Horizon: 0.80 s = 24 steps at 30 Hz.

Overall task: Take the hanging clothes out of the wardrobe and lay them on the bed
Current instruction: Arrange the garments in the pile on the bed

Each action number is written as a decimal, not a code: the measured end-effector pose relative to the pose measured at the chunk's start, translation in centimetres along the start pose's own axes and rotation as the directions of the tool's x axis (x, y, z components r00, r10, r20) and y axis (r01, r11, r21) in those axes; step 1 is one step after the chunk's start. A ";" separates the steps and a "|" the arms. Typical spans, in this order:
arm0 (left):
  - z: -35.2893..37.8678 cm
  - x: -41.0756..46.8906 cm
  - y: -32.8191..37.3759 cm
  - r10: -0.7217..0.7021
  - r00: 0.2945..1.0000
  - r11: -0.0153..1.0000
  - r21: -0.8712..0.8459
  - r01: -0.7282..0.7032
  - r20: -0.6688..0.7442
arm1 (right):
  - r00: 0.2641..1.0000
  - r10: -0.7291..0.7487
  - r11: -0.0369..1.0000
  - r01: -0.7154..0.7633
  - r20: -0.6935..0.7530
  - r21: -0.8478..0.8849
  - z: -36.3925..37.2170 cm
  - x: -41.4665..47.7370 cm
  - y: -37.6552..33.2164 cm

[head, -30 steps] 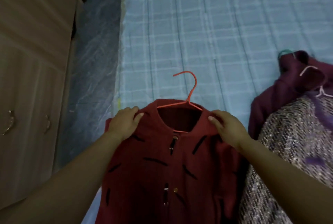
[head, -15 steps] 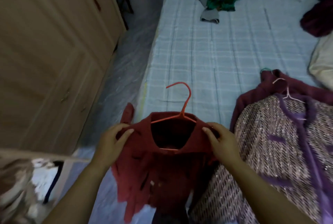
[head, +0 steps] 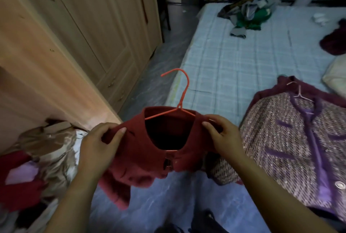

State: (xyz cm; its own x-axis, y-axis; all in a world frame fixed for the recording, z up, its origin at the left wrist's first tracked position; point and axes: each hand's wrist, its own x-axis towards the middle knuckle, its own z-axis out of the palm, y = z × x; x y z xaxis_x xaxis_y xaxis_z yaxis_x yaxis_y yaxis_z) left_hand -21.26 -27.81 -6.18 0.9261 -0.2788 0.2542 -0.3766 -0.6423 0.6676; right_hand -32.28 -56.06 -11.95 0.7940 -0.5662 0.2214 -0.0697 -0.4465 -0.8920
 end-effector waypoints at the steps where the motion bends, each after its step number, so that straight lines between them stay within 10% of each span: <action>1: -0.6 -0.4 -0.2 0.013 1.000 1.000 -0.010 -0.013 -0.002 | 1.000 -0.001 1.000 0.001 -0.016 0.006 0.2 -1.0 -0.7; 14: -2.7 -7.1 -3.0 0.159 0.952 0.984 -0.124 -0.130 0.263 | 0.958 0.157 0.974 -0.190 -0.242 -0.119 -0.7 -18.2 -4.2; 24: 4.5 -10.6 7.7 0.298 0.843 0.950 -0.230 -0.214 0.447 | 0.811 0.258 0.929 -0.357 -0.524 -0.094 -12.5 -25.5 -3.2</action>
State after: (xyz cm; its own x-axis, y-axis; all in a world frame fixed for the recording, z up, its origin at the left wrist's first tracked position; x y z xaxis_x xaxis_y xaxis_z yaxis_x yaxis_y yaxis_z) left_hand -34.12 -32.99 -6.91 0.6584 -0.7460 0.1002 -0.5503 -0.3863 0.7402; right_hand -59.90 -48.87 -9.83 0.3094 -0.9381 0.1556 -0.4051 -0.2781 -0.8709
